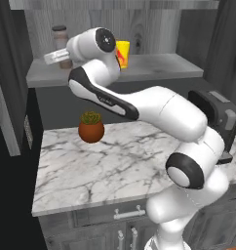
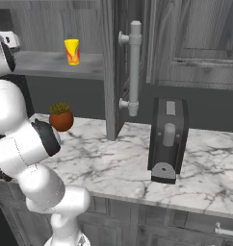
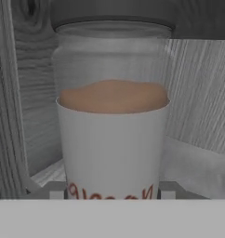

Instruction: Take the cinnamon bottle from the cabinet and place it on the dining table, next to the plate with the cupcake. Then take the chocolate from the dining counter and place it on the cupcake plate.

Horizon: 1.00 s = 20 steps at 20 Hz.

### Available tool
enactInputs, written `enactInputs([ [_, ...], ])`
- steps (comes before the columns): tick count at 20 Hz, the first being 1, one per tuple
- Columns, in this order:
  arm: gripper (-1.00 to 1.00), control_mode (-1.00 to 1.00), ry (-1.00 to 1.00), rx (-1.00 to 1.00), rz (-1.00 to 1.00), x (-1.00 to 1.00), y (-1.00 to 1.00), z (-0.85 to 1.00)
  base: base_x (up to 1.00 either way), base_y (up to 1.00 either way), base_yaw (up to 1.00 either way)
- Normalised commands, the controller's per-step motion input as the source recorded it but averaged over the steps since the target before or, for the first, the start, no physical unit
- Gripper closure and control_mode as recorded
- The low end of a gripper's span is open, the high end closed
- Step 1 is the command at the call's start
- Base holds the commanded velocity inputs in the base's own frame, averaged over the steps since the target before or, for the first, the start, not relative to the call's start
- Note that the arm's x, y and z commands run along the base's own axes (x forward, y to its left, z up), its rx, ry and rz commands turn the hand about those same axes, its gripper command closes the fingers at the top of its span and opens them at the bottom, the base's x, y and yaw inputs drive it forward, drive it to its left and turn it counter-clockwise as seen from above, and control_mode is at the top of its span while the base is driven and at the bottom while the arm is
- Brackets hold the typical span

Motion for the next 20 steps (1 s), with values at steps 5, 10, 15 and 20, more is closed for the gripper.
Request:
enactInputs([
  [5, 1.0, -1.0, -0.02, 0.1, 0.0, -0.66, -0.53, 0.01, 0.0, 0.0, 0.0],
  [10, 1.0, -1.0, 0.0, 0.09, 0.0, -0.64, -0.53, 0.0, 0.0, 0.0, 0.0],
  [15, 1.0, -1.0, 0.01, 0.01, 0.0, -0.64, -0.43, 0.01, 0.0, 0.0, 0.0],
  [20, 1.0, -1.0, -0.01, 0.01, 0.0, -0.75, -0.51, -0.02, 0.0, 0.0, 0.0],
])
